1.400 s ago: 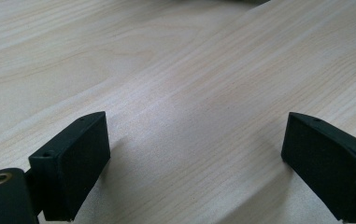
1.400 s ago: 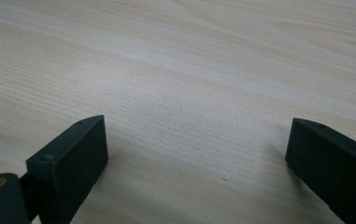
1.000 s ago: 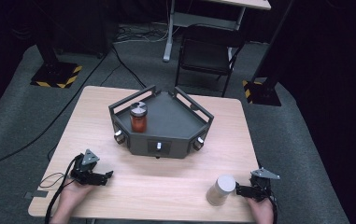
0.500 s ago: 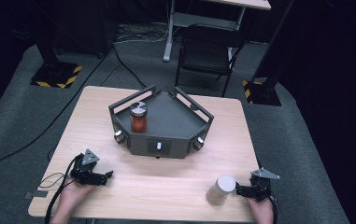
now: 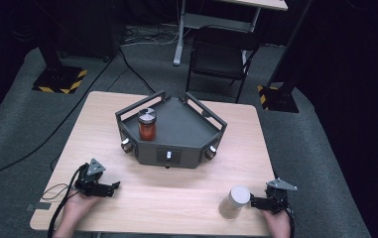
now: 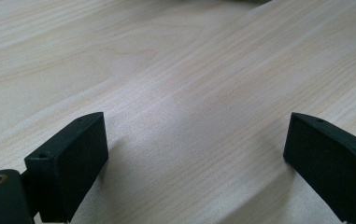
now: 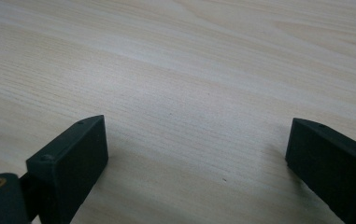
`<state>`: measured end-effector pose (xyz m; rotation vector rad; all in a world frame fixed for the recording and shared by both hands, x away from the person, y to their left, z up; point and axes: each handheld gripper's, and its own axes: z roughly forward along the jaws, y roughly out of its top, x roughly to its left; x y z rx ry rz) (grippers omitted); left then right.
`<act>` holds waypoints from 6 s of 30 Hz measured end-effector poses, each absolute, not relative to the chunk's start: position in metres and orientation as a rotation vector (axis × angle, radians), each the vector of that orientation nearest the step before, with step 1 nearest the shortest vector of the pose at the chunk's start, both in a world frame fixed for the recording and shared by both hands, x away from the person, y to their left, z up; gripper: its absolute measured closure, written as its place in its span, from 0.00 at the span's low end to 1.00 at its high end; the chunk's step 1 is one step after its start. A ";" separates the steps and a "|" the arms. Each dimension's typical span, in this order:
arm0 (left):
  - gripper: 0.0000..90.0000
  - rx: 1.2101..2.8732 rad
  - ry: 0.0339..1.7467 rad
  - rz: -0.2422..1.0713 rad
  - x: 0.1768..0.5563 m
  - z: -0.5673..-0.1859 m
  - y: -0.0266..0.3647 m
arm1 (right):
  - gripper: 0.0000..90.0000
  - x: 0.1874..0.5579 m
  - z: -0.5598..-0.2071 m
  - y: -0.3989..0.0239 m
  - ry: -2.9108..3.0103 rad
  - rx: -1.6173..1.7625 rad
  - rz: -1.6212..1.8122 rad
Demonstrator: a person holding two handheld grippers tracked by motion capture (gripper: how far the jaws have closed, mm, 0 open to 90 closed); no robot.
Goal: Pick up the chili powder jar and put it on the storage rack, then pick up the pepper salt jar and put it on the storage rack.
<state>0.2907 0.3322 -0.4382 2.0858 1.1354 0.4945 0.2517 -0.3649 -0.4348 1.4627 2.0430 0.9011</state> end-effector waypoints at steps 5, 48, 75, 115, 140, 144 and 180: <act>0.07 2.085 1.138 0.496 0.290 -0.438 0.332 | 0.06 0.252 -0.435 -0.365 2.043 1.462 0.901; 0.07 2.086 1.137 0.493 0.291 -0.438 0.332 | 0.12 0.223 -0.414 -0.386 2.061 1.421 1.054; 0.07 2.086 1.137 0.493 0.291 -0.438 0.332 | 0.12 0.185 -0.387 -0.372 2.170 1.195 1.155; 0.07 2.086 1.137 0.493 0.291 -0.438 0.332 | 0.37 0.197 -0.384 -0.342 2.209 1.030 1.282; 0.06 2.084 1.137 0.491 0.292 -0.438 0.332 | 0.37 0.221 -0.344 -0.320 2.162 1.033 1.293; 0.06 2.083 1.138 0.491 0.292 -0.438 0.332 | 0.37 0.226 -0.334 -0.315 2.161 1.015 1.295; 0.06 2.086 1.134 0.489 0.293 -0.438 0.332 | 0.38 0.273 -0.280 -0.283 2.085 0.990 1.348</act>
